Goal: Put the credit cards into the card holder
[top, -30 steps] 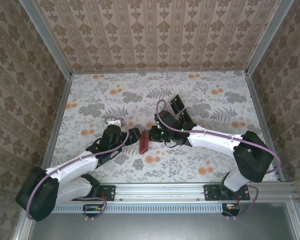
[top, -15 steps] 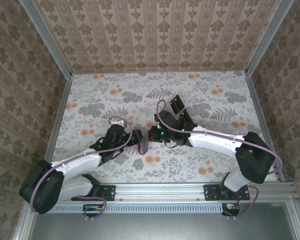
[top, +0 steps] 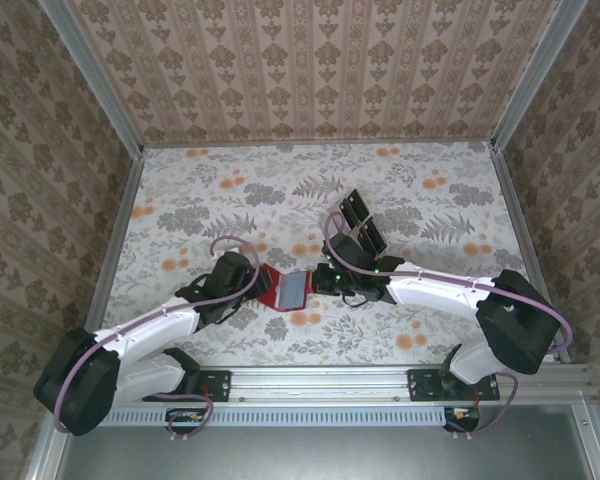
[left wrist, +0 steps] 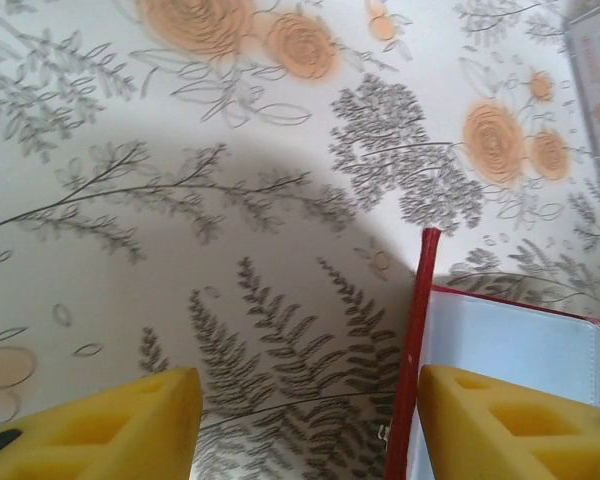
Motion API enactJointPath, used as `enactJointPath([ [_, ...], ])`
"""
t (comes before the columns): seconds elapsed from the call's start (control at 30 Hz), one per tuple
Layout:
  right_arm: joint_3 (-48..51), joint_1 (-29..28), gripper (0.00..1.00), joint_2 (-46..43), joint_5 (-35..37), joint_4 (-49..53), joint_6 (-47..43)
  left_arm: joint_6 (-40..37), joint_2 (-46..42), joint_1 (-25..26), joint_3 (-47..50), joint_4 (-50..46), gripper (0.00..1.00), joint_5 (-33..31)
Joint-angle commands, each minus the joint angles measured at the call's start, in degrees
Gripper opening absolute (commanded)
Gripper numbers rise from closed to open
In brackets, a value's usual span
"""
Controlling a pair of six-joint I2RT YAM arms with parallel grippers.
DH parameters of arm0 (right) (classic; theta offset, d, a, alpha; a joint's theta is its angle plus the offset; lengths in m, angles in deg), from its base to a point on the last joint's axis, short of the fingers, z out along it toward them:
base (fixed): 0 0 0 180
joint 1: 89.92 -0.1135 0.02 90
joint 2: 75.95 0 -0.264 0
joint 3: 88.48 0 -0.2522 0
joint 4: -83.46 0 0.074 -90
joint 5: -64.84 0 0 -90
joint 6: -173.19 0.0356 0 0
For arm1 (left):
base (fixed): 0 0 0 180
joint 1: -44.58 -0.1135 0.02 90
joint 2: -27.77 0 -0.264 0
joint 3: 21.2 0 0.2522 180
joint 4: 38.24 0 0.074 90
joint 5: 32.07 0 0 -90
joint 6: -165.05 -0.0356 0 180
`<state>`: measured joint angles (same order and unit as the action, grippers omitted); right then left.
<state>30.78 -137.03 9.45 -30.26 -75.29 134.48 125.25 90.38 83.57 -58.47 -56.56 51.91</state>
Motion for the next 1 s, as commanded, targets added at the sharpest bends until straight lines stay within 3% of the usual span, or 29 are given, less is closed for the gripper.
enactJointPath([
  [0.0, 1.82, 0.30, 0.12, 2.74, 1.79, -2.72, 0.72, 1.56, 0.06, 0.16, 1.45, -4.18, 0.60, -1.96],
  [0.17, 2.31, 0.64, 0.28, 5.41, 2.69, -2.90, 0.63, 2.25, 1.39, 0.39, 1.77, -5.55, 0.59, -1.85],
  [0.33, 1.77, 0.78, 0.47, 1.84, 4.99, 0.91, -0.32, 3.66, 0.00, 0.49, 3.08, -6.64, 0.59, -2.57],
  [0.43, 0.84, 0.80, 0.52, -1.01, 6.25, 4.06, -1.01, 4.12, -1.11, 0.72, 3.46, -7.64, 0.61, -3.16],
  [0.73, -2.17, -0.79, 0.52, -7.04, 6.15, 7.99, -2.07, -0.09, -8.96, 0.93, -0.21, -13.73, 0.70, -4.78],
  [0.97, -7.06, -2.78, 0.49, 0.10, 3.43, 5.86, -2.48, -4.90, -7.98, 1.16, -4.60, -14.09, 0.72, -3.83],
])
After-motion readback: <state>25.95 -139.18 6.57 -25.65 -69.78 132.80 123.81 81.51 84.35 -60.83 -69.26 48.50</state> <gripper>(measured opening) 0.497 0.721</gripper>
